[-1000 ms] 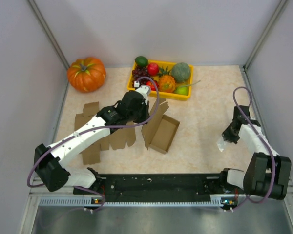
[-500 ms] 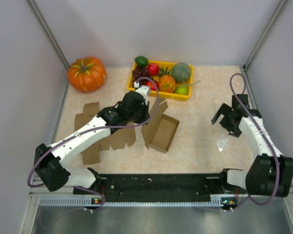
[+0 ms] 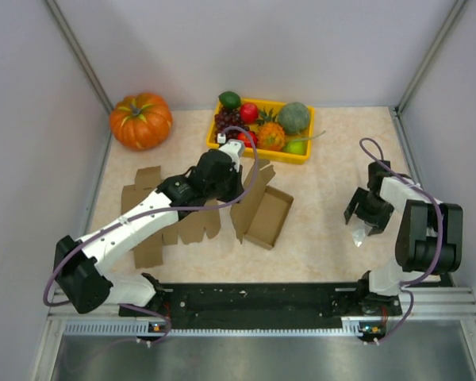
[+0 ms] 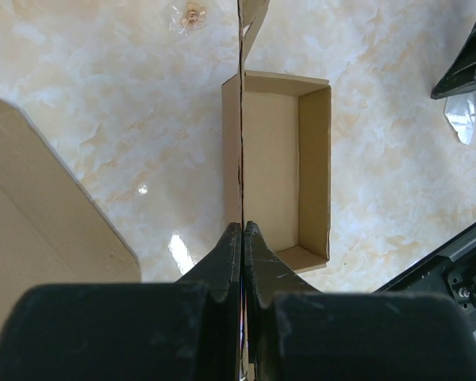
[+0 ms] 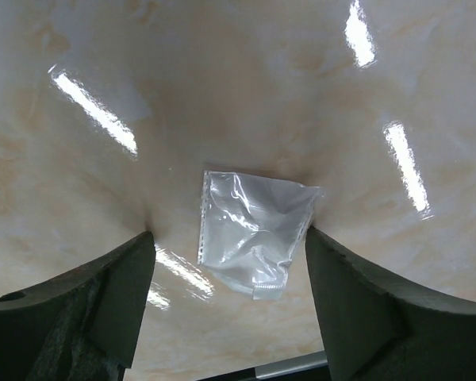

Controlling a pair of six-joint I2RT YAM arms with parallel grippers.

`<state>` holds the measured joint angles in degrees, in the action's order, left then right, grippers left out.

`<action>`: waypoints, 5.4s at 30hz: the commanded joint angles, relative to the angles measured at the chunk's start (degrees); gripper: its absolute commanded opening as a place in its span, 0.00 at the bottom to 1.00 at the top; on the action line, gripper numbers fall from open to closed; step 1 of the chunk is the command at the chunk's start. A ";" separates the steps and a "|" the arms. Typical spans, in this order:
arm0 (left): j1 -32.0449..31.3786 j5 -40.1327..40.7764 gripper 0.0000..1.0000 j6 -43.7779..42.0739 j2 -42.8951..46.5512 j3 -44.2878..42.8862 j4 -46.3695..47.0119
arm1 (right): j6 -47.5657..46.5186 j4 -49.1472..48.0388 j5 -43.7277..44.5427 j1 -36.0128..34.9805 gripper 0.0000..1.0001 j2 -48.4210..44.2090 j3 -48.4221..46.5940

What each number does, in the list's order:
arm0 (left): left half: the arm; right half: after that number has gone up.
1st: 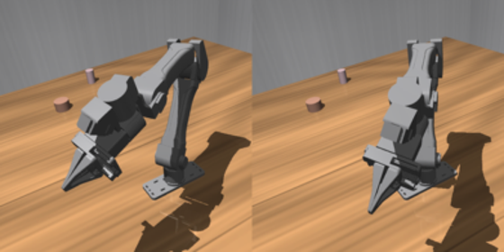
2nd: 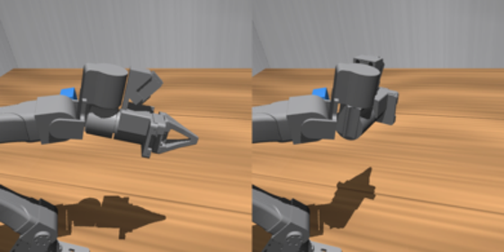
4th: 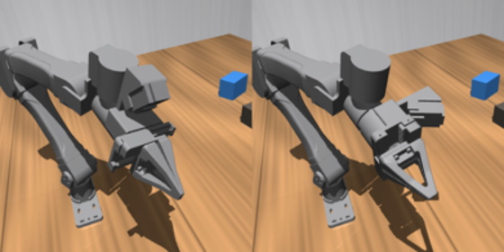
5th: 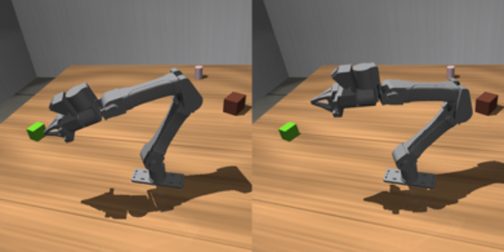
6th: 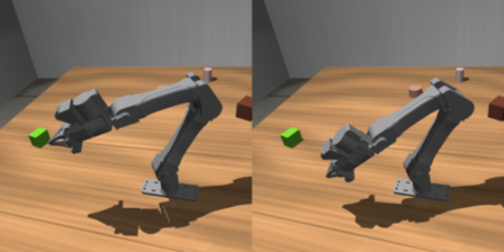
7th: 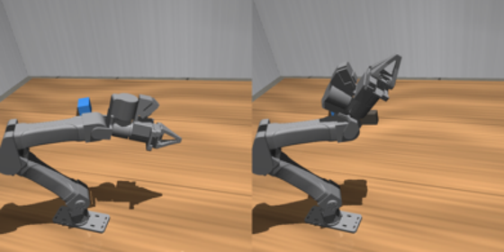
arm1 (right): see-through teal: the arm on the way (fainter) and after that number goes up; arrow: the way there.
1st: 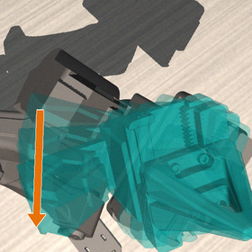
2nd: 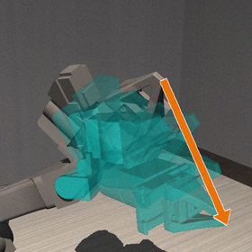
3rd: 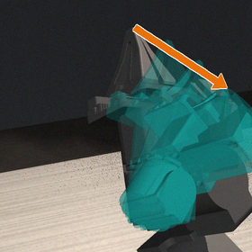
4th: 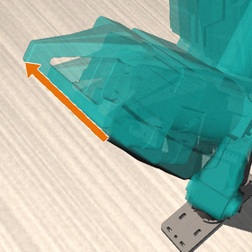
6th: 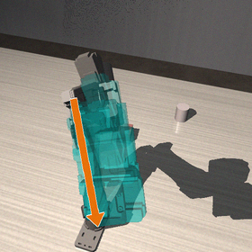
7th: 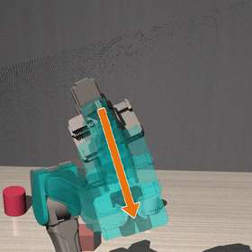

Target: Fold the paper box

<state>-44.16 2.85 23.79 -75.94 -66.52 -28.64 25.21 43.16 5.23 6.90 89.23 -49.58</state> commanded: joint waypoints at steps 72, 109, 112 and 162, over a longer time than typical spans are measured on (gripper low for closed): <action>4.96 13.68 0.00 4.51 13.81 9.84 -5.81 | -21.79 -14.85 -3.65 -39.42 0.30 20.92 -25.66; 4.70 -22.63 0.00 -35.82 1.59 2.54 8.43 | -22.02 -45.90 -40.13 -25.44 0.69 -16.82 3.36; 4.79 -20.70 0.00 -39.24 0.19 1.49 7.03 | -22.94 -49.10 -41.43 -24.57 0.64 -15.49 5.71; 24.39 -32.11 0.26 -17.64 -6.06 9.74 17.65 | -22.67 -49.66 -19.21 -33.97 0.00 -21.73 11.61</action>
<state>-19.84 -22.59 5.89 -82.28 -56.42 -15.57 1.98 -5.96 -14.33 -26.89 68.62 -36.32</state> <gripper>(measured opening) 0.356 0.008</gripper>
